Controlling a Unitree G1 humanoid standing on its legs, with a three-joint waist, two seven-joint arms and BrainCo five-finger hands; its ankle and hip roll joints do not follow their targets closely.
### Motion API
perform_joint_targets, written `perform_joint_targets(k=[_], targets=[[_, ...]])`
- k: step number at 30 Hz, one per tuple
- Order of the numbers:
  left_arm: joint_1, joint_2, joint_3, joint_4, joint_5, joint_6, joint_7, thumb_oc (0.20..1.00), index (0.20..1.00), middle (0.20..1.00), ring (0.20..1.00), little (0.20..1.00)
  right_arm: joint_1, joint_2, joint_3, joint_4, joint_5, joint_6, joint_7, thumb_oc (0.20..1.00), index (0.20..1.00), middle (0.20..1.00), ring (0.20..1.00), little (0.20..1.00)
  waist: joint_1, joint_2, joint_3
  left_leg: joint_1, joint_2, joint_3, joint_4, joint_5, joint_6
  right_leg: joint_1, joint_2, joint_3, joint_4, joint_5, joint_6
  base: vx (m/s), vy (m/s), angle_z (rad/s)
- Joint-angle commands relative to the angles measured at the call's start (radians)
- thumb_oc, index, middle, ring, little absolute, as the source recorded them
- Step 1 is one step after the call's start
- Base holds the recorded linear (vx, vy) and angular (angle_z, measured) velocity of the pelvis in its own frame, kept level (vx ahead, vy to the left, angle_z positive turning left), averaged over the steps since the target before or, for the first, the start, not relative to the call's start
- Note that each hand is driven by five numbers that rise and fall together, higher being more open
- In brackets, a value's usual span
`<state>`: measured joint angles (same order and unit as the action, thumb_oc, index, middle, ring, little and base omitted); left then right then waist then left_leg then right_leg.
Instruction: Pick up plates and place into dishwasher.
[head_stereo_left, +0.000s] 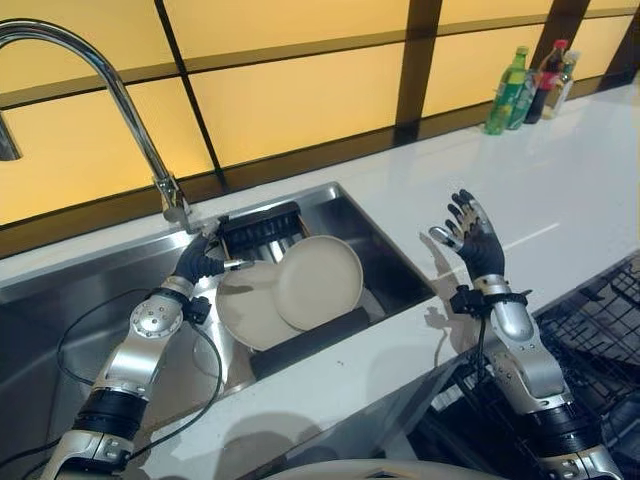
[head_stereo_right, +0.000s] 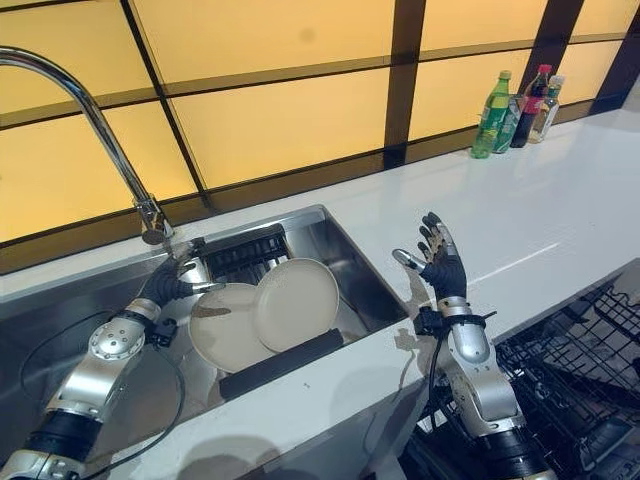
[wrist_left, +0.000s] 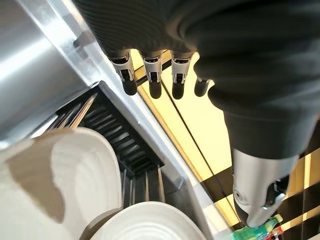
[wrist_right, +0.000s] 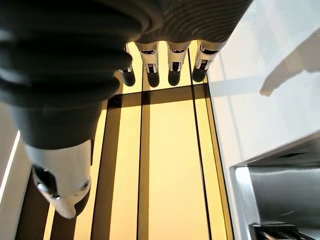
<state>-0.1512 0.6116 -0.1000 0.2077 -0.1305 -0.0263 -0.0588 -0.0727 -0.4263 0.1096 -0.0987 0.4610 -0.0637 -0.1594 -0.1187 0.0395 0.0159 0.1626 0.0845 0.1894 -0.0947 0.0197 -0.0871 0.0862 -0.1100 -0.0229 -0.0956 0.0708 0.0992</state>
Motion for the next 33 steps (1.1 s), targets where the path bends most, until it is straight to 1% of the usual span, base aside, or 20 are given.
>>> perform_joint_targets(k=[1,5,9,13,15,18,23,26,29,31,32,33], targets=[[-0.149,0.083,-0.024,0.066,0.031,-0.041,0.002,1.0,1.0,1.0,1.0,1.0,-0.045,-0.036,-0.022,-0.039,0.023,-0.035,0.015,1.0,1.0,1.0,1.0,1.0,-0.013,-0.023,0.029,-0.029,-0.013,-0.003,0.007,-0.031,0.043,-0.023,-0.066,-0.009,0.03,-0.003,0.062,0.06,0.061,-0.11],[-0.172,0.086,-0.033,0.105,0.026,-0.057,0.011,1.0,1.0,1.0,1.0,1.0,-0.051,-0.048,-0.019,-0.035,0.027,-0.03,0.019,1.0,1.0,1.0,1.0,1.0,-0.027,-0.019,0.05,-0.038,-0.02,0.006,0.009,-0.031,0.049,-0.048,-0.07,0.007,0.047,-0.003,0.066,0.03,0.064,-0.09],[-0.211,0.095,-0.049,0.137,0.041,-0.061,0.042,1.0,1.0,1.0,1.0,1.0,-0.066,-0.058,-0.014,-0.024,0.025,-0.027,0.018,1.0,1.0,1.0,1.0,1.0,-0.043,-0.012,0.073,-0.052,-0.027,0.017,0.011,-0.029,0.052,-0.075,-0.076,0.027,0.065,-0.003,0.073,0.01,0.068,-0.1],[-0.255,0.104,-0.051,0.161,0.062,-0.076,0.128,1.0,1.0,1.0,1.0,1.0,-0.092,-0.076,-0.012,-0.026,0.035,-0.014,0.012,1.0,1.0,1.0,1.0,1.0,-0.057,-0.006,0.1,-0.068,-0.033,0.028,0.016,-0.024,0.053,-0.104,-0.082,0.047,0.084,-0.002,0.078,0.0,0.059,-0.05],[-0.278,0.102,-0.044,0.18,0.058,-0.093,0.173,1.0,1.0,1.0,1.0,1.0,-0.096,-0.077,-0.009,-0.026,0.033,-0.014,0.01,1.0,1.0,1.0,1.0,1.0,-0.064,-0.003,0.111,-0.074,-0.035,0.033,0.018,-0.022,0.053,-0.115,-0.085,0.055,0.091,-0.001,0.08,0.0,0.047,-0.08],[-0.316,0.097,-0.034,0.216,0.083,-0.123,0.216,1.0,1.0,1.0,1.0,1.0,-0.098,-0.075,-0.012,-0.021,0.029,-0.012,0.014,1.0,1.0,1.0,1.0,1.0,-0.077,0.002,0.124,-0.078,-0.039,0.041,0.021,-0.021,0.053,-0.127,-0.09,0.067,0.101,-0.001,0.084,0.04,0.047,-0.04],[-0.348,0.113,-0.047,0.26,0.173,-0.185,0.299,1.0,1.0,1.0,1.0,1.0,-0.093,-0.088,-0.014,-0.032,0.03,-0.007,0.016,1.0,1.0,1.0,1.0,1.0,-0.099,0.012,0.147,-0.082,-0.047,0.051,0.023,-0.019,0.052,-0.147,-0.099,0.087,0.12,-0.001,0.089,0.04,0.062,-0.12],[-0.36,0.124,-0.069,0.268,0.192,-0.2,0.293,1.0,1.0,1.0,1.0,1.0,-0.09,-0.097,-0.018,-0.036,0.033,-0.005,0.025,1.0,1.0,1.0,1.0,1.0,-0.109,0.018,0.158,-0.085,-0.054,0.054,0.024,-0.019,0.052,-0.157,-0.103,0.098,0.128,-0.001,0.091,0.03,0.072,-0.04],[-0.36,0.122,-0.088,0.248,0.183,-0.199,0.241,1.0,1.0,1.0,1.0,1.0,-0.087,-0.1,-0.022,-0.043,0.029,-0.001,0.031,1.0,1.0,1.0,1.0,1.0,-0.115,0.023,0.167,-0.087,-0.06,0.056,0.024,-0.02,0.052,-0.164,-0.107,0.105,0.133,-0.003,0.093,0.02,0.057,-0.09],[-0.358,0.116,-0.107,0.239,0.177,-0.21,0.173,1.0,1.0,1.0,1.0,1.0,-0.087,-0.1,-0.027,-0.041,0.023,-0.002,0.033,1.0,1.0,1.0,1.0,1.0,-0.12,0.028,0.175,-0.089,-0.064,0.057,0.024,-0.02,0.053,-0.169,-0.11,0.108,0.137,-0.004,0.094,0.02,0.056,-0.08],[-0.359,0.115,-0.111,0.237,0.173,-0.208,0.162,1.0,1.0,1.0,1.0,1.0,-0.087,-0.1,-0.028,-0.042,0.021,-0.001,0.033,1.0,1.0,1.0,1.0,1.0,-0.12,0.029,0.177,-0.089,-0.064,0.058,0.024,-0.02,0.053,-0.169,-0.11,0.109,0.137,-0.004,0.094,0.01,0.046,-0.06],[-0.36,0.115,-0.118,0.235,0.162,-0.206,0.119,1.0,1.0,1.0,1.0,1.0,-0.088,-0.101,-0.029,-0.044,0.019,0.001,0.033,1.0,1.0,1.0,1.0,1.0,-0.121,0.031,0.18,-0.09,-0.065,0.058,0.025,-0.02,0.053,-0.171,-0.11,0.11,0.138,-0.005,0.093,0.01,0.058,-0.03]])
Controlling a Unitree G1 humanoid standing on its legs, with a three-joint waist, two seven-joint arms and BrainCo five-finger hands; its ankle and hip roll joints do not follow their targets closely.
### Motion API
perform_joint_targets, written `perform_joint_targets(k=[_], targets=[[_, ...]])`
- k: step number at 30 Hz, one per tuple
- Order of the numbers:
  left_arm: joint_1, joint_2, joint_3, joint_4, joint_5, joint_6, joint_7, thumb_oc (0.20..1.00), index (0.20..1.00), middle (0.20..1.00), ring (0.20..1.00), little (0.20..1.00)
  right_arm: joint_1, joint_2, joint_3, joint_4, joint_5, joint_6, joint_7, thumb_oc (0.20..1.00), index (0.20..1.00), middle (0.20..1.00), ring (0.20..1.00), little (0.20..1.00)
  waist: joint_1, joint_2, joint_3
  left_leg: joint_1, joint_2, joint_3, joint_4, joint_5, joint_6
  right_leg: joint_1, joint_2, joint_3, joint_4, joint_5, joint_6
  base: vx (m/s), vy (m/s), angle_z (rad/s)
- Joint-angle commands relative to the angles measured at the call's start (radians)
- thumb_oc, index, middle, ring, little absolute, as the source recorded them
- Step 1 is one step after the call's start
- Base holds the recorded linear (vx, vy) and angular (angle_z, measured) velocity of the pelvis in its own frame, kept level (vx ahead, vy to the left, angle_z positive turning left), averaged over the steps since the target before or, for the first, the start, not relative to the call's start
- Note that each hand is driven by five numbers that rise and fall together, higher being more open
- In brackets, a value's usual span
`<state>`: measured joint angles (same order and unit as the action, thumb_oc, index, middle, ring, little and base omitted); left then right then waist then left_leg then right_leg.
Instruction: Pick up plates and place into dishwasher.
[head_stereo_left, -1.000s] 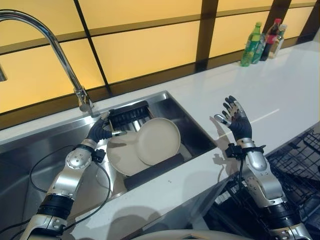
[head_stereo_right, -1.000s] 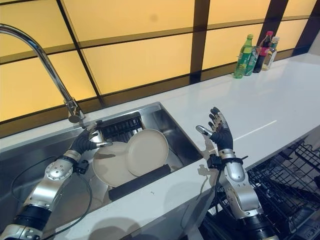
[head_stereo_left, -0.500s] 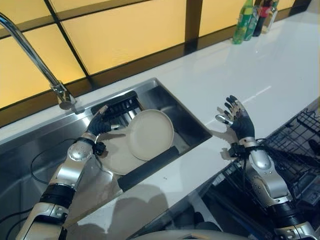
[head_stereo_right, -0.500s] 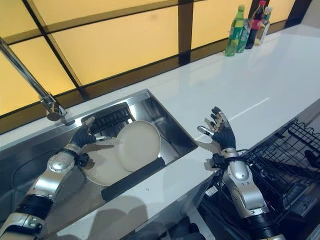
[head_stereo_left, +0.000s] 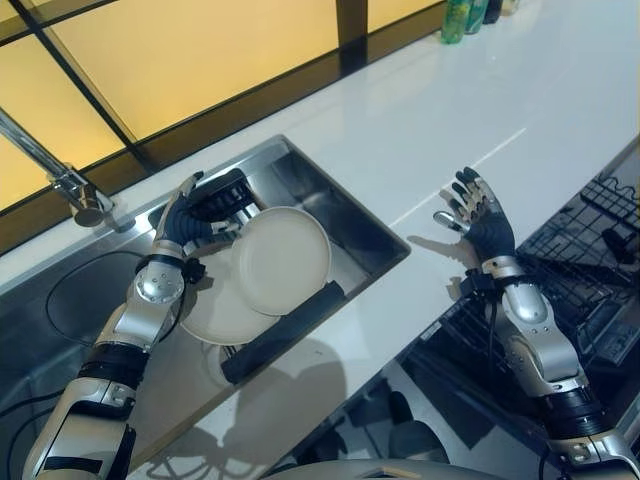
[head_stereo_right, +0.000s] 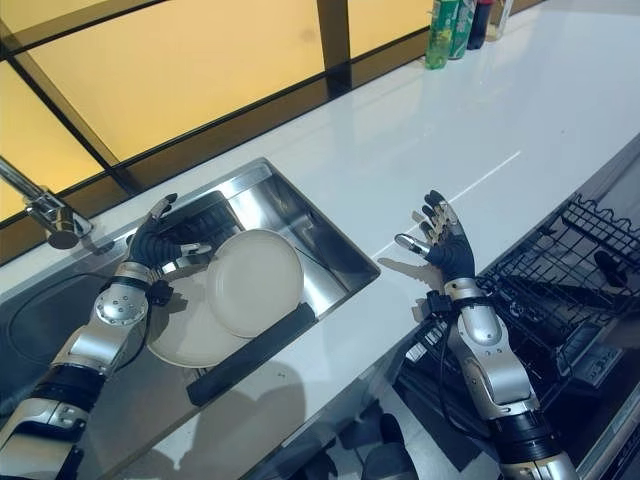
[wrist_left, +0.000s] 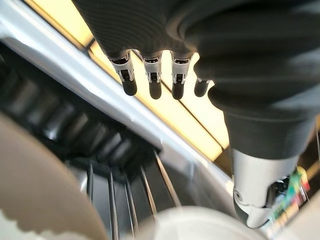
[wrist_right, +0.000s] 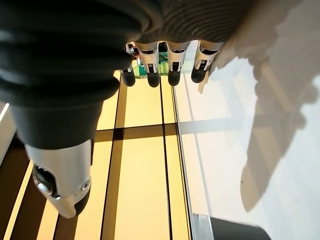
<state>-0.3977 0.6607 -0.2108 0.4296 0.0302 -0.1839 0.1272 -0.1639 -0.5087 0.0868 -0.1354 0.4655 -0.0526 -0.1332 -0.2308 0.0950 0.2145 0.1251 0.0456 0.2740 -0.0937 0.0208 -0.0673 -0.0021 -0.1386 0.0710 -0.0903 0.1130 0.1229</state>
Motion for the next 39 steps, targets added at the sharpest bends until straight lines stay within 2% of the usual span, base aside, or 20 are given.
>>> perform_joint_targets(k=[1,6,10,15,22,29,30,31,32,39], targets=[[-0.113,0.066,-0.023,0.003,-0.018,-0.045,-0.125,1.0,1.0,1.0,1.0,1.0,0.002,-0.023,-0.011,-0.007,0.014,-0.007,0.012,1.0,1.0,1.0,1.0,1.0,-0.013,-0.019,-0.015,-0.052,-0.028,-0.025,0.024,-0.02,0.034,-0.084,-0.082,0.018,0.134,-0.048,0.069,0.02,0.072,-0.02],[-0.111,0.101,-0.096,-0.016,-0.131,0.019,-0.331,1.0,1.0,1.0,1.0,1.0,-0.003,-0.063,-0.02,-0.013,0.022,0.004,0.031,1.0,1.0,1.0,1.0,1.0,-0.025,0.013,0.002,-0.051,-0.038,-0.024,0.024,-0.017,0.033,-0.088,-0.085,0.024,0.139,-0.05,0.066,0.03,0.113,-0.01],[-0.109,0.124,-0.118,-0.01,-0.214,0.068,-0.415,1.0,1.0,1.0,1.0,1.0,0.002,-0.089,-0.023,-0.014,0.021,0.007,0.048,1.0,1.0,1.0,1.0,1.0,-0.032,0.035,0.01,-0.045,-0.047,-0.021,0.024,-0.019,0.034,-0.082,-0.089,0.023,0.139,-0.056,0.064,0.05,0.106,0.01],[-0.106,0.128,-0.124,-0.001,-0.22,0.088,-0.431,1.0,1.0,1.0,1.0,1.0,0.004,-0.112,-0.029,-0.015,0.022,0.02,0.061,1.0,1.0,1.0,1.0,1.0,-0.036,0.05,0.014,-0.045,-0.055,-0.03,0.025,-0.018,0.032,-0.077,-0.09,0.024,0.14,-0.064,0.059,0.05,0.072,0.01],[-0.137,0.127,-0.136,0.052,-0.218,0.149,-0.471,1.0,1.0,1.0,1.0,1.0,-0.024,-0.143,-0.034,-0.008,0.027,0.033,0.059,1.0,1.0,1.0,1.0,1.0,-0.042,0.066,0.038,-0.063,-0.059,-0.042,0.026,-0.009,0.026,-0.091,-0.089,0.029,0.145,-0.069,0.05,-0.02,0.05,0.0],[-0.153,0.109,-0.115,0.077,-0.328,0.175,-0.534,1.0,1.0,1.0,1.0,1.0,-0.022,-0.142,-0.048,-0.017,0.024,0.031,0.068,1.0,1.0,1.0,1.0,1.0,-0.05,0.069,0.047,-0.068,-0.059,-0.041,0.023,-0.005,0.024,-0.097,-0.087,0.028,0.141,-0.068,0.048,-0.01,0.005,0.0],[-0.151,0.106,-0.112,0.078,-0.356,0.169,-0.56,0.896,0.896,0.896,0.896,0.896,-0.019,-0.141,-0.05,-0.02,0.023,0.031,0.069,1.0,1.0,1.0,1.0,1.0,-0.051,0.07,0.047,-0.068,-0.059,-0.041,0.023,-0.005,0.024,-0.097,-0.087,0.029,0.141,-0.068,0.047,0.0,0.0,0.0],[-0.15,0.095,-0.108,0.072,-0.375,0.17,-0.587,0.416,0.416,0.416,0.416,0.416,-0.018,-0.139,-0.053,-0.017,0.021,0.028,0.074,1.0,1.0,1.0,1.0,1.0,-0.053,0.071,0.047,-0.066,-0.059,-0.039,0.023,-0.006,0.024,-0.095,-0.088,0.028,0.141,-0.069,0.047,0.0,0.0,0.0],[-0.149,0.088,-0.111,0.067,-0.387,0.164,-0.592,0.2,0.2,0.2,0.2,0.2,-0.019,-0.138,-0.053,-0.014,0.021,0.027,0.078,1.0,1.0,1.0,1.0,1.0,-0.054,0.073,0.046,-0.065,-0.06,-0.037,0.022,-0.006,0.023,-0.094,-0.088,0.028,0.14,-0.069,0.047,0.0,0.0,0.0],[-0.136,0.09,-0.109,0.028,-0.395,0.115,-0.583,0.2,0.2,0.2,0.2,0.2,-0.005,-0.143,-0.057,-0.018,0.023,0.033,0.088,1.0,1.0,1.0,1.0,1.0,-0.052,0.082,0.032,-0.054,-0.063,-0.038,0.021,-0.008,0.023,-0.079,-0.094,0.021,0.135,-0.073,0.047,0.0,0.0,0.0]])
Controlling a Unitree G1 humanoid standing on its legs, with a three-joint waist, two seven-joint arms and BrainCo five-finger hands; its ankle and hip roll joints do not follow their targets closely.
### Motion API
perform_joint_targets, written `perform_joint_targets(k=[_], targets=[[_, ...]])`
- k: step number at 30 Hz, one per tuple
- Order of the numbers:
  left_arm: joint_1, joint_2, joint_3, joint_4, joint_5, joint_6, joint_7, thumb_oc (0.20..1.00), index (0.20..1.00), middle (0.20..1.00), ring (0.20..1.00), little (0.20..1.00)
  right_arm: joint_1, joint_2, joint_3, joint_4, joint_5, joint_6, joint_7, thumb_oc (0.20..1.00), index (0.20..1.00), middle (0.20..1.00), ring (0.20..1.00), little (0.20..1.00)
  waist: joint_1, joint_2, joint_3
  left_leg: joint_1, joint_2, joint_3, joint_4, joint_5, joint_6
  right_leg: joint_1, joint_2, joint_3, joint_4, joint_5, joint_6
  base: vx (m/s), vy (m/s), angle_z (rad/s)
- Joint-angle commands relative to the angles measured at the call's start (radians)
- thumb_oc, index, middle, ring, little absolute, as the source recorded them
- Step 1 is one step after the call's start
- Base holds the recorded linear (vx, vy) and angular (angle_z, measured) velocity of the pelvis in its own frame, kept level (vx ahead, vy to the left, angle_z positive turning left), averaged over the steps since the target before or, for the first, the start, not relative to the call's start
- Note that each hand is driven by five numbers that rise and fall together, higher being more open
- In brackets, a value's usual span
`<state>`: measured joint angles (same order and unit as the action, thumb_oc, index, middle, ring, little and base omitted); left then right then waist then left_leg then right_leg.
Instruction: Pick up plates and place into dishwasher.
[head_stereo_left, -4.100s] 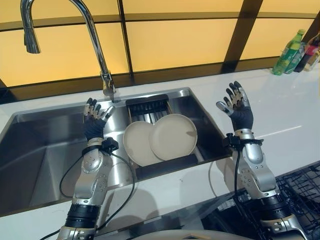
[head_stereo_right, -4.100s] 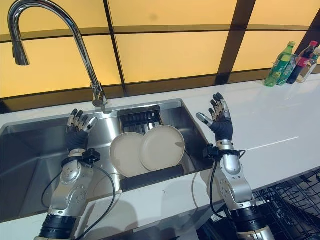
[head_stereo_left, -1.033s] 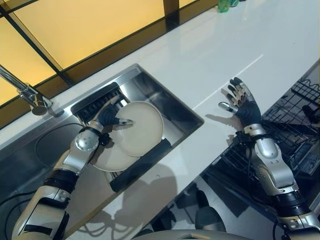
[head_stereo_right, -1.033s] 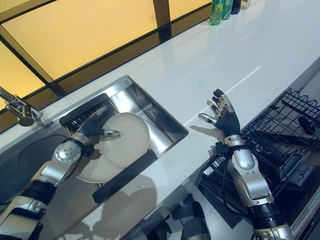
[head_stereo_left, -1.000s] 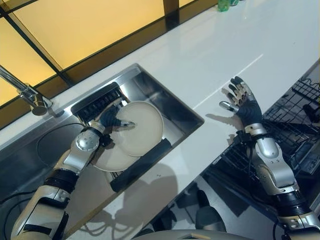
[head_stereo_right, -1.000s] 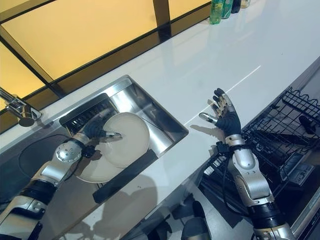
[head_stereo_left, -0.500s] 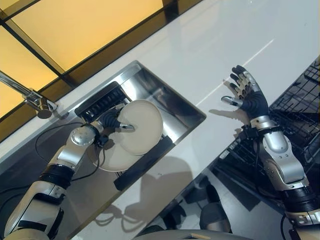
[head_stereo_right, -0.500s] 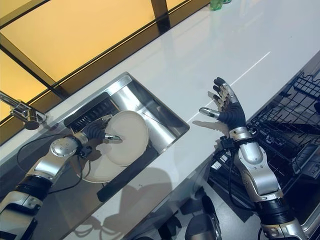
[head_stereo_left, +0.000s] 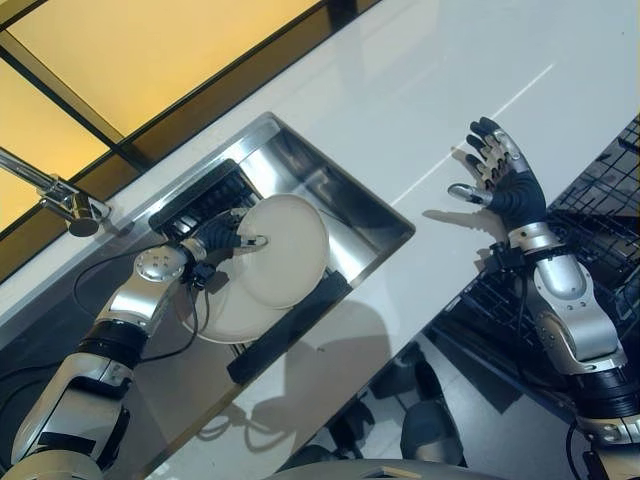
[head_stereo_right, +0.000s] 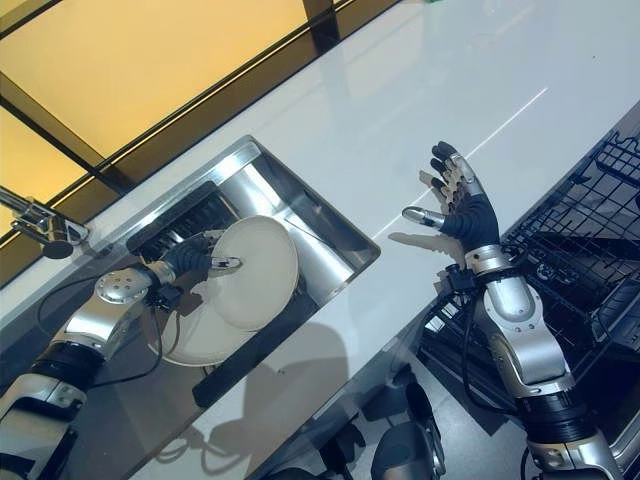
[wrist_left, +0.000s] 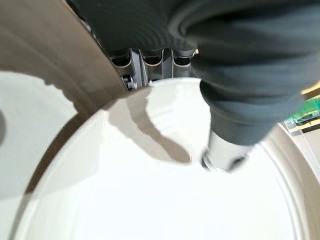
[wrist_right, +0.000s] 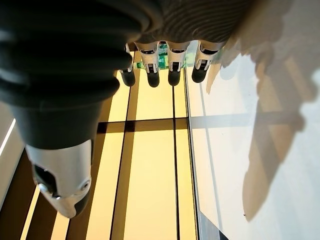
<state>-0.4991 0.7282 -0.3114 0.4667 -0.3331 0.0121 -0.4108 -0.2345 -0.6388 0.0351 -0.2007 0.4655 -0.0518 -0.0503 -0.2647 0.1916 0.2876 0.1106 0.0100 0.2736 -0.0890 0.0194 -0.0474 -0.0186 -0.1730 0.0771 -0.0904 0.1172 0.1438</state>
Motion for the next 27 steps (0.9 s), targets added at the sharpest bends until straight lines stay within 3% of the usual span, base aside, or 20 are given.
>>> perform_joint_targets(k=[1,18,27], targets=[[-0.032,0.026,-0.005,-0.016,-0.035,-0.093,-0.035,0.2,0.2,0.2,0.2,0.2,0.068,-0.013,-0.009,0.047,0.023,0.034,0.007,1.0,1.0,1.0,1.0,1.0,-0.017,-0.014,-0.044,-0.037,-0.028,-0.039,0.015,-0.008,0.003,-0.059,-0.06,0.015,0.134,-0.077,0.026,0.0,0.0,0.0],[0.038,0.047,0.066,-0.132,-0.001,-0.151,0.044,0.2,0.2,0.2,0.2,0.2,0.122,0.022,-0.026,0.041,0.012,0.024,0.02,1.0,1.0,1.0,1.0,1.0,0.021,-0.028,-0.095,-0.022,-0.027,-0.064,0.01,-0.018,0.005,-0.024,-0.064,-0.021,0.114,-0.079,0.027,0.0,-0.007,0.0],[0.079,0.034,0.112,-0.167,0.03,-0.217,0.109,0.2,0.2,0.2,0.2,0.2,0.139,0.031,-0.036,0.042,0.018,0.02,0.029,1.0,1.0,1.0,1.0,1.0,0.032,-0.034,-0.108,-0.02,-0.025,-0.071,0.008,-0.018,0.003,-0.017,-0.063,-0.027,0.112,-0.081,0.026,-0.02,-0.006,0.02]])
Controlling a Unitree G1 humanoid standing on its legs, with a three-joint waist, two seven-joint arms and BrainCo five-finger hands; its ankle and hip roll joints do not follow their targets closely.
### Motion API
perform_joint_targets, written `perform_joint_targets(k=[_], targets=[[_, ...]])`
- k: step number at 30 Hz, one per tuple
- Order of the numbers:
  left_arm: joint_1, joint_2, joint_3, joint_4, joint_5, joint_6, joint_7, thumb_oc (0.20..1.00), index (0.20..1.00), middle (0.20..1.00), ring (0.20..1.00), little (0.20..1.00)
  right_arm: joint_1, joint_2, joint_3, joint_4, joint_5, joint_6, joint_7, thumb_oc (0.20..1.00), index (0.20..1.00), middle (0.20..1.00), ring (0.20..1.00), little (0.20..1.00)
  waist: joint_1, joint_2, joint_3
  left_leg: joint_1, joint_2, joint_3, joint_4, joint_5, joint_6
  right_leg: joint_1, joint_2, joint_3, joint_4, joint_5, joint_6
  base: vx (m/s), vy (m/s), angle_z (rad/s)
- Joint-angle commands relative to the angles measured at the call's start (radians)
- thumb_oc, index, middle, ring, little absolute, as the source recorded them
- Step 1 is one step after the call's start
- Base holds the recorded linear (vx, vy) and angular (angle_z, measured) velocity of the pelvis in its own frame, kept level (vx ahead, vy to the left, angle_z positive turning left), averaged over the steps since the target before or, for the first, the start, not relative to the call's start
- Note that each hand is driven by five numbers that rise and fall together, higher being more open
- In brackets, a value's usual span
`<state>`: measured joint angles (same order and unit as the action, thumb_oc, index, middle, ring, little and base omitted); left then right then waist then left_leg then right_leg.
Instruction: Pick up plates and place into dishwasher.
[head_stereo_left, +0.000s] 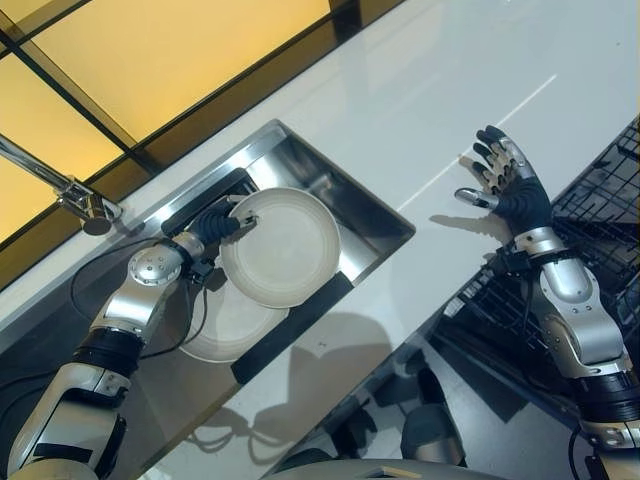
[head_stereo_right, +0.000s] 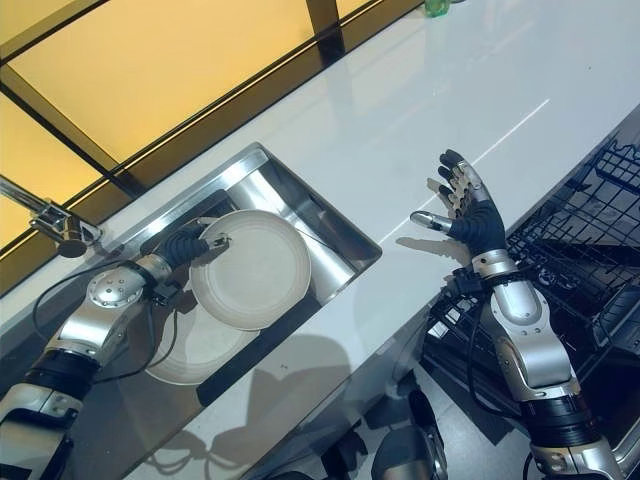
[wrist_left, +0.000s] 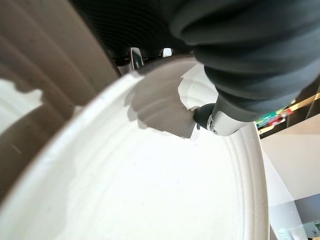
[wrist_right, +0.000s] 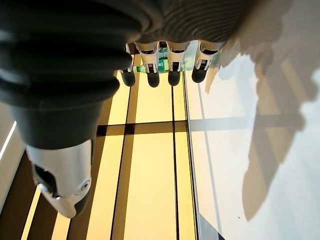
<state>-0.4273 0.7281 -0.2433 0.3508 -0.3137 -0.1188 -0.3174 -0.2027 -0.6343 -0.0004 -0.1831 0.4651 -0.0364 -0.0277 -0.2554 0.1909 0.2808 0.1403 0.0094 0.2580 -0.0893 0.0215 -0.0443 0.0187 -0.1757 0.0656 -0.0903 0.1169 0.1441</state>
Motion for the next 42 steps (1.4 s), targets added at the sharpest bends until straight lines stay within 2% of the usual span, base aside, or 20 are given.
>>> perform_joint_targets(k=[1,4,13,25,31,38,42], targets=[[0.01,0.032,0.05,-0.059,0.017,-0.1,0.028,0.2,0.2,0.2,0.2,0.2,0.106,0.029,0.0,0.024,0.017,0.006,0.004,1.0,1.0,1.0,1.0,1.0,0.024,-0.034,-0.1,-0.051,-0.024,-0.057,0.007,-0.019,0.0,-0.055,-0.061,-0.017,0.111,-0.081,0.025,-0.06,-0.009,0.04],[0.018,0.028,0.065,-0.069,0.025,-0.129,0.058,0.2,0.2,0.2,0.2,0.2,0.106,0.035,0.004,0.024,0.015,0.004,0.001,1.0,1.0,1.0,1.0,1.0,0.026,-0.036,-0.1,-0.052,-0.023,-0.057,0.005,-0.018,0.0,-0.058,-0.06,-0.016,0.112,-0.079,0.025,-0.05,-0.017,0.03],[0.044,-0.021,0.129,-0.105,0.098,-0.247,0.228,0.2,0.2,0.2,0.2,0.2,0.12,0.077,0.009,0.031,-0.004,-0.013,-0.008,1.0,1.0,1.0,1.0,1.0,0.034,-0.056,-0.114,-0.05,-0.016,-0.056,0.003,-0.021,-0.002,-0.055,-0.059,-0.022,0.106,-0.074,0.026,-0.02,-0.046,0.0],[0.071,-0.059,0.162,-0.135,0.152,-0.285,0.332,0.2,0.2,0.2,0.2,0.2,0.135,0.095,0.009,0.019,-0.006,-0.004,-0.007,1.0,1.0,1.0,1.0,1.0,0.022,-0.059,-0.126,-0.037,-0.008,-0.045,0.003,-0.024,-0.005,-0.052,-0.053,-0.009,0.106,-0.075,0.026,0.01,-0.027,-0.01],[0.086,-0.065,0.19,-0.151,0.151,-0.327,0.409,0.2,0.2,0.2,0.2,0.2,0.14,0.109,0.008,0.016,-0.015,-0.01,0.007,1.0,1.0,1.0,1.0,1.0,0.025,-0.061,-0.134,-0.027,-0.003,-0.045,0.002,-0.029,-0.006,-0.035,-0.052,-0.014,0.093,-0.075,0.024,0.0,-0.013,0.0],[0.111,-0.076,0.217,-0.204,0.167,-0.337,0.481,0.2,0.2,0.2,0.2,0.2,0.127,0.127,0.021,-0.012,-0.029,-0.031,0.046,1.0,1.0,1.0,1.0,1.0,0.052,-0.086,-0.159,-0.014,0.011,-0.057,0.002,-0.033,-0.011,-0.001,-0.044,-0.042,0.073,-0.075,0.02,-0.01,-0.072,0.0],[0.106,-0.084,0.219,-0.229,0.17,-0.355,0.544,0.2,0.2,0.2,0.2,0.2,0.052,0.124,0.058,-0.053,-0.034,-0.046,0.067,1.0,1.0,1.0,1.0,1.0,0.083,-0.113,-0.174,-0.01,0.023,-0.073,0.003,-0.038,-0.015,0.019,-0.036,-0.067,0.062,-0.076,0.015,-0.06,-0.104,0.02]])
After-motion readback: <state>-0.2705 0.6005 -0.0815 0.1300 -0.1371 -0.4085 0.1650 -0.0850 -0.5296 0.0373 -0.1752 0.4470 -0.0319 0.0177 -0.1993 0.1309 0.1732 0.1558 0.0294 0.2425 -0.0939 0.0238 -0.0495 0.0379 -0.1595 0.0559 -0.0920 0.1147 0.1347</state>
